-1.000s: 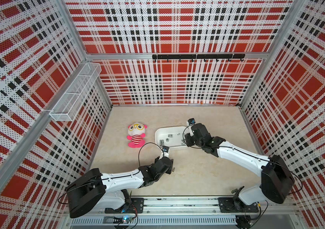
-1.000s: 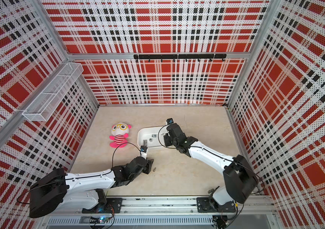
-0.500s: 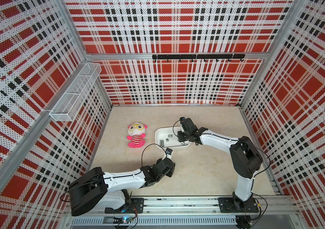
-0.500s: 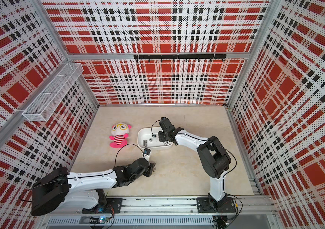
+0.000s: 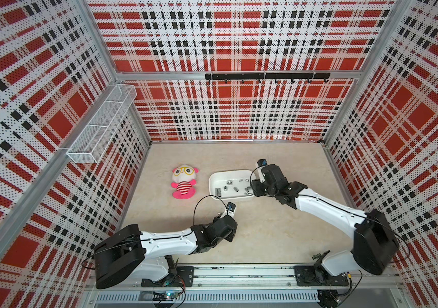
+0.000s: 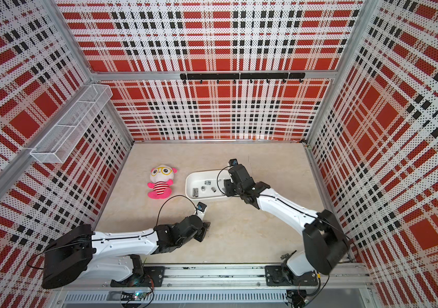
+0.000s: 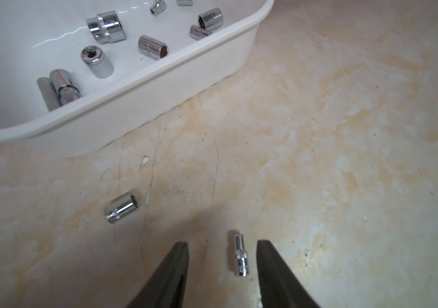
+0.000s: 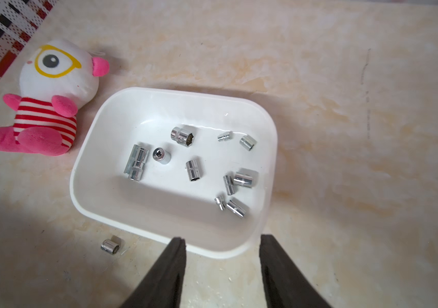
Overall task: Put the socket on the desktop into the storage box
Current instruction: Pick up the socket head from the center of the board.
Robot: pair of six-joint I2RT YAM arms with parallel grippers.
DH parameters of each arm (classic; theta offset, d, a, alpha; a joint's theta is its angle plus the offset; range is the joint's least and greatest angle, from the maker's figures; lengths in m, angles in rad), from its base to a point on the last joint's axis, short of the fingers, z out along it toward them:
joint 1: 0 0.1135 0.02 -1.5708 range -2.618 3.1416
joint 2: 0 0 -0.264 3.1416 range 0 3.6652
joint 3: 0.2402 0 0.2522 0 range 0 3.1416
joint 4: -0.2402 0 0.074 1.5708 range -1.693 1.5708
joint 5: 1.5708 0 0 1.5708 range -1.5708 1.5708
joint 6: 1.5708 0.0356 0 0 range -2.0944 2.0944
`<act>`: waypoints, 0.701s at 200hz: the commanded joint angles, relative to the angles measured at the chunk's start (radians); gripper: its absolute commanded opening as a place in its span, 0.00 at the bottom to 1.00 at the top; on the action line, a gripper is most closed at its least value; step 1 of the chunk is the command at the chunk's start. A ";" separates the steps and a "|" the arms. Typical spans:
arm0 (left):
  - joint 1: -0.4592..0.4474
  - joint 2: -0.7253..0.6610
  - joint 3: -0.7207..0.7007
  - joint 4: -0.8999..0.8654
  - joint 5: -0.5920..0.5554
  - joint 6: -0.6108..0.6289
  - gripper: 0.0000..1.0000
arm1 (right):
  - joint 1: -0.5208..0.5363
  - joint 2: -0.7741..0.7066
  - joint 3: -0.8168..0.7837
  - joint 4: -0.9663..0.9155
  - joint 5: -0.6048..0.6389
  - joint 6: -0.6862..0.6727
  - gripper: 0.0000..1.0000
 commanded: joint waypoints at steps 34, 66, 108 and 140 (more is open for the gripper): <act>-0.018 0.082 0.058 -0.051 -0.008 0.014 0.43 | -0.006 -0.387 -0.380 0.080 0.091 0.046 0.51; -0.016 0.106 0.062 -0.054 -0.006 0.008 0.42 | -0.006 -0.493 -0.466 0.098 0.144 0.067 0.51; -0.016 0.149 0.071 -0.053 0.012 0.008 0.32 | -0.006 -0.496 -0.480 0.108 0.152 0.078 0.51; -0.016 0.175 0.080 -0.053 0.029 0.010 0.27 | -0.006 -0.483 -0.481 0.110 0.148 0.087 0.51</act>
